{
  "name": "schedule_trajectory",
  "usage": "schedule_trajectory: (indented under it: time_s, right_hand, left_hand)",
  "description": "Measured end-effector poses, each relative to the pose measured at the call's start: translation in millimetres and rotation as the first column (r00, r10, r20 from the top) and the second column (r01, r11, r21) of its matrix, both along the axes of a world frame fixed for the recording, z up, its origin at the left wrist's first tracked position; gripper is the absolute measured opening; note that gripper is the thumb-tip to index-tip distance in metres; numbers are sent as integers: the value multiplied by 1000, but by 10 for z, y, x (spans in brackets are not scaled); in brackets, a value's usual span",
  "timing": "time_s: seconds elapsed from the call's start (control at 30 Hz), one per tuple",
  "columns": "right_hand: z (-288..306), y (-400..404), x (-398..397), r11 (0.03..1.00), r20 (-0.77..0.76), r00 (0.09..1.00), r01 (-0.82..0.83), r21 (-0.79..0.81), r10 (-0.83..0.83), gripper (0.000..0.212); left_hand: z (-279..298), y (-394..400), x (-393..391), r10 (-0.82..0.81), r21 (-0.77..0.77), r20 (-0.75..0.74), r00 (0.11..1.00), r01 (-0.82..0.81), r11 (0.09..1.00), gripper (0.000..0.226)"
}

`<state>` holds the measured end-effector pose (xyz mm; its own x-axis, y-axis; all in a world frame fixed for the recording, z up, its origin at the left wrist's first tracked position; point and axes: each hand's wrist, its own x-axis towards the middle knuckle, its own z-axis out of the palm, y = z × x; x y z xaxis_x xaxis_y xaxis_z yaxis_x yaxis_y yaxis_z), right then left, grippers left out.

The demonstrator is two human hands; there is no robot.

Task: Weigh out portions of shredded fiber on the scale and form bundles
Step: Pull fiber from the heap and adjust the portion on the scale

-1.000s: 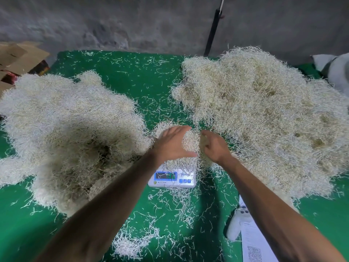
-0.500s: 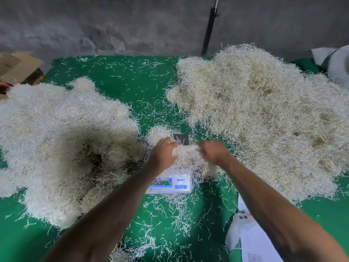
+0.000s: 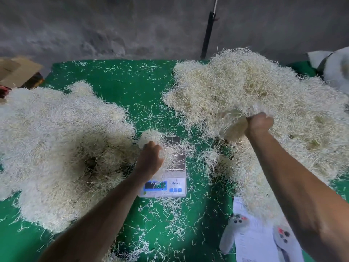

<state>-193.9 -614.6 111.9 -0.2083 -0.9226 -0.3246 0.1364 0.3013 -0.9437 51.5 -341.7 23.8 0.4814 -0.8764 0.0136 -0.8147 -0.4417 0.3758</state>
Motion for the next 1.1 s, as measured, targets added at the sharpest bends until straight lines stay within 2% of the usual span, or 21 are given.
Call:
schedule_trajectory:
  time_s: [0.03,0.07,0.1,0.17,0.2,0.23,0.27,0.33,0.4,0.47,0.53,0.63,0.73,0.87,1.1]
  right_hand:
    - [34,0,-12,998,-69,998,-7,-63,2,48]
    - [67,27,-3,987,-180,979,-121,-107,101,45]
    - [64,90,11,944,-300,917,-308,-116,262,43]
    - [-31,228,40,801,-532,650,-592,93,542,51]
    - [-85,302,57,731,-608,503,-652,199,614,59]
    - [-110,396,78,682,-671,381,-685,258,636,64]
    - [-134,488,93,663,-728,302,-698,271,615,65]
    - [-143,663,116,667,-828,222,-711,225,516,55]
    - [-118,840,130,672,-876,213,-724,155,433,40]
    - [-81,1043,156,655,-870,254,-749,99,422,37]
    - [-29,1264,183,635,-832,303,-769,74,464,40]
    - [-3,1578,217,586,-740,358,-808,60,569,32]
    - [-17,1828,275,538,-694,345,-840,72,632,36]
    - [-8,2047,361,540,-647,336,-830,141,684,47]
    - [-6,2220,532,550,-607,366,-822,145,706,53]
  left_hand:
    - [5,11,-2,14,-2,5,1000,-14,1000,41]
    - [17,12,-18,28,-14,3,1000,-28,1000,42]
    - [34,6,-42,36,-36,2,999,-36,999,45]
    - [83,-27,-112,41,-94,20,999,-39,995,52]
    - [122,-45,-146,44,-117,34,998,-40,992,57]
    - [166,-57,-173,47,-135,36,998,-42,990,61]
    - [211,-61,-190,47,-149,21,999,-43,988,66]
    - [304,-37,-205,33,-162,-49,998,-40,986,75]
    - [391,31,-207,-2,-157,-112,994,-16,987,80]
    - [468,117,-200,-32,-145,-118,992,15,989,83]
    - [542,214,-198,-48,-133,-124,991,31,991,82]
    - [635,383,-194,-35,-130,-156,987,14,991,80]
    - [681,566,-188,-4,-112,-192,981,-18,994,82]
    - [679,778,-159,51,-59,-258,965,-68,996,86]
    - [642,948,-78,56,-23,-270,961,-65,998,85]
